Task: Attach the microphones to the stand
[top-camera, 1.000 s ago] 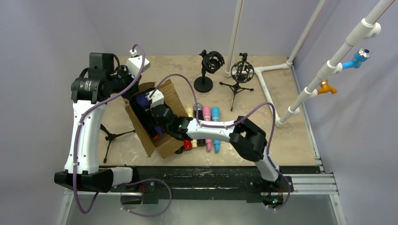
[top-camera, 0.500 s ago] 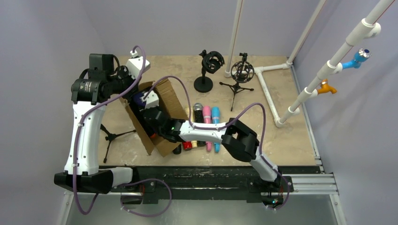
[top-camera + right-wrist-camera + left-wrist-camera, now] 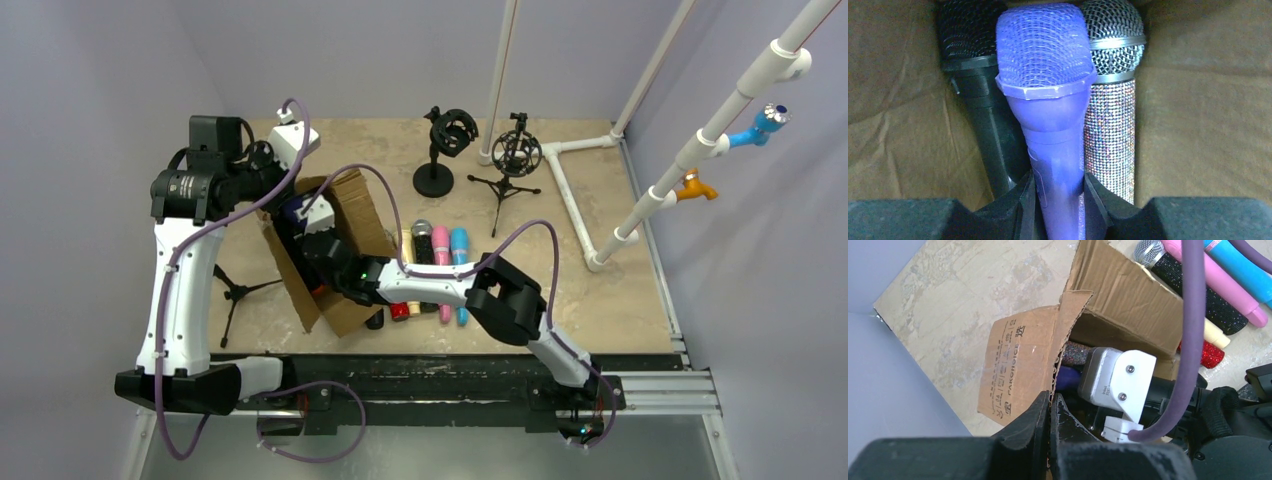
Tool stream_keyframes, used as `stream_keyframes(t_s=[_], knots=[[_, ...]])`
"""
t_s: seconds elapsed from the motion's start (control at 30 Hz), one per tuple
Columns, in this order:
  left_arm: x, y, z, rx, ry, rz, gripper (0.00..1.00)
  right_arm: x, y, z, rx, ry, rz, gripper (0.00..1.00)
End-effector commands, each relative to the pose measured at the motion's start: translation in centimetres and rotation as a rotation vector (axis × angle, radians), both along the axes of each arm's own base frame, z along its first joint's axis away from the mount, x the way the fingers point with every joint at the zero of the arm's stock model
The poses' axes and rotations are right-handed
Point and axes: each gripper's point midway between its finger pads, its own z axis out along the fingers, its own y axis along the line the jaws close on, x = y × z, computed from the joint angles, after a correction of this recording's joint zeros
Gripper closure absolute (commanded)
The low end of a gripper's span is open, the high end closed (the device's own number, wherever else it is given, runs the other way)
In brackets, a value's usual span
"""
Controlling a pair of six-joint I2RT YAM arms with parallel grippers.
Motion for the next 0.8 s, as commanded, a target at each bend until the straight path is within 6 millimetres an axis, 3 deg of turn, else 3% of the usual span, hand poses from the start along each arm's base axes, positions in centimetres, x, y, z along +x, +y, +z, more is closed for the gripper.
stream_keyframes(t_s=[0.0, 0.17, 0.33, 0.6, 0.77], knots=[[-0.2, -1.4, 2.1, -0.05, -0.084, -0.067, 1.0, -0.5, 1.6, 1.5, 0.05, -0.01, 0.029, 0.75], [0.3, -0.7, 1.8, -0.014, -0.097, -0.048, 1.0, -1.3, 0.2, 5.8, 0.145, -0.042, 0.049, 0.99], [1.2, 0.1, 1.1, 0.021, -0.105, -0.018, 1.0, -2.8, -1.3, 9.6, 0.228, -0.038, 0.094, 1.0], [1.6, 0.6, 0.8, 0.044, -0.115, 0.004, 1.0, -4.5, -4.3, 11.2, 0.269, -0.01, 0.109, 1.0], [1.6, 0.7, 1.0, 0.049, -0.126, 0.006, 1.0, -5.4, -7.4, 12.8, 0.307, -0.008, 0.089, 1.0]])
